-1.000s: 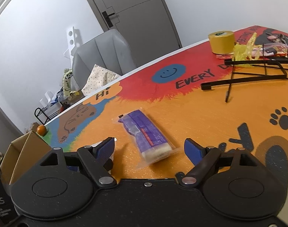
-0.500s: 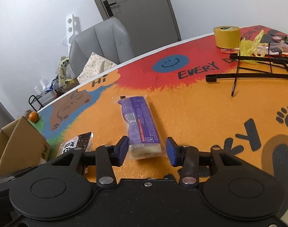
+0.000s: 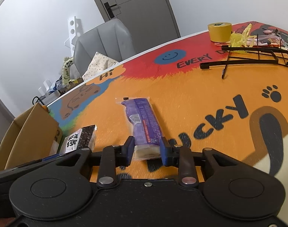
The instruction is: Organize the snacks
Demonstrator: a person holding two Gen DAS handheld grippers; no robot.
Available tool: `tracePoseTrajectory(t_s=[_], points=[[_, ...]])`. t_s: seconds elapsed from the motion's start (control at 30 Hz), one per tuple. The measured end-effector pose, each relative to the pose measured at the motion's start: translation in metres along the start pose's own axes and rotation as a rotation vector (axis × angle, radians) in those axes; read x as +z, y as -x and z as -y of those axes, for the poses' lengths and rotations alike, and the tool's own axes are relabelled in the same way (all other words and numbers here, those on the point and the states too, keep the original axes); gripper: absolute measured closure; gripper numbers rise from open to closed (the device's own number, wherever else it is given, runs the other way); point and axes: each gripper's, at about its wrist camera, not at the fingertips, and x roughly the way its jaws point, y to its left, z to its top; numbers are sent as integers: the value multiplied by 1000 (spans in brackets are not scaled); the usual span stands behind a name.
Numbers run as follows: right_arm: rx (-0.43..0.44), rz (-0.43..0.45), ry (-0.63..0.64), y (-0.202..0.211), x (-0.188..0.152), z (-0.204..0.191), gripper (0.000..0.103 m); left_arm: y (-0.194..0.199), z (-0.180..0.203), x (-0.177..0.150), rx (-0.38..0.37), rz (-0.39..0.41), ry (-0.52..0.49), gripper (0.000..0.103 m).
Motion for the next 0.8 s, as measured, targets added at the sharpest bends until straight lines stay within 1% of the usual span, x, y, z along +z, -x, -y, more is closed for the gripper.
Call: tracePoseTrajectory(t_s=[0.23,0.33,0.43,0.5,0.57,0.67,0.8], points=[[10,-9,14,15,-13,-6,79,16,2,-12,-20,0,-16,47],[18,-10,-1,20,-15,-4,77,20,2,-17,-20,-4,-21,47],[9,3,-1,23,-14,-5,68,20,1,-20,-19,-10,-15,47],[9,16,0,24,-11,-5,47,19,0,-20,-18,-10,-14,47],[3,41,9,25,-8,-6,39,18,0,-18,-17,-11,-13,47],[8,41,15,20,-5,-7,34,14,1,-17,-13,-15,-17,47],[-4,26,20,6,-3,-6,34,4,0,-18,-11,-30,-17,47]])
